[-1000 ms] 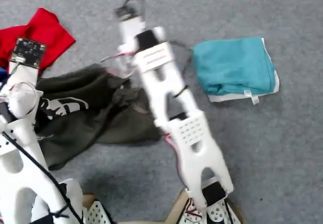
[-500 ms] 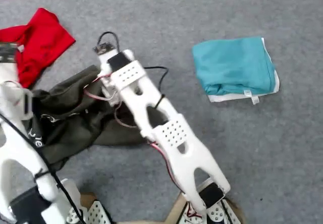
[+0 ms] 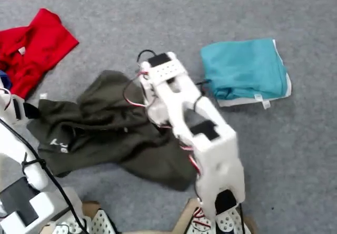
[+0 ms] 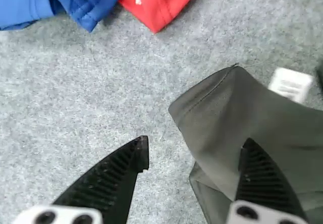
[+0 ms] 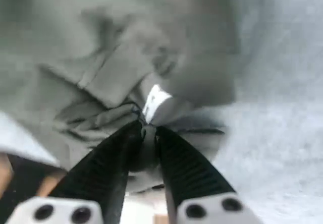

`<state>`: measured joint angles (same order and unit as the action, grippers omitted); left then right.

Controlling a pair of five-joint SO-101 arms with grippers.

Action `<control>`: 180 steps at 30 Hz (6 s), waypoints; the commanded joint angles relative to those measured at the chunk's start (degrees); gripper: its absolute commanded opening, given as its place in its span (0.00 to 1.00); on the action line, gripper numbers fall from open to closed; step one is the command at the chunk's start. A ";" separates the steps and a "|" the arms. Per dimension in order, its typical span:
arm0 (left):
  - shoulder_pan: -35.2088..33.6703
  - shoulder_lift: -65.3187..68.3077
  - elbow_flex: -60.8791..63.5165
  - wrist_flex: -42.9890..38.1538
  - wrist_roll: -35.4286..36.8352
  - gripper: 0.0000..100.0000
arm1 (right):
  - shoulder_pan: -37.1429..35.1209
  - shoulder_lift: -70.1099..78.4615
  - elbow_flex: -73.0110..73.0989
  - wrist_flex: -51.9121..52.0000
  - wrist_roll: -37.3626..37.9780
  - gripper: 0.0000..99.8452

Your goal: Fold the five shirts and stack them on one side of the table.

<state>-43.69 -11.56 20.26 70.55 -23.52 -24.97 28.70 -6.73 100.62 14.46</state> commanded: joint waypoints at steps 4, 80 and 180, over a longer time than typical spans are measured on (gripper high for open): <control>1.19 0.00 -2.77 -0.79 0.44 0.30 | 0.97 -20.53 15.60 0.62 18.11 0.02; 6.81 -0.53 3.21 -0.44 4.13 0.30 | 8.35 15.34 -47.52 -6.68 1.58 0.27; 36.53 84.31 -99.65 25.32 73.49 0.08 | 21.89 32.40 -89.01 -5.71 4.04 0.01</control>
<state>-7.47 73.01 -80.31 95.08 52.35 -2.29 61.93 -93.41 95.96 18.24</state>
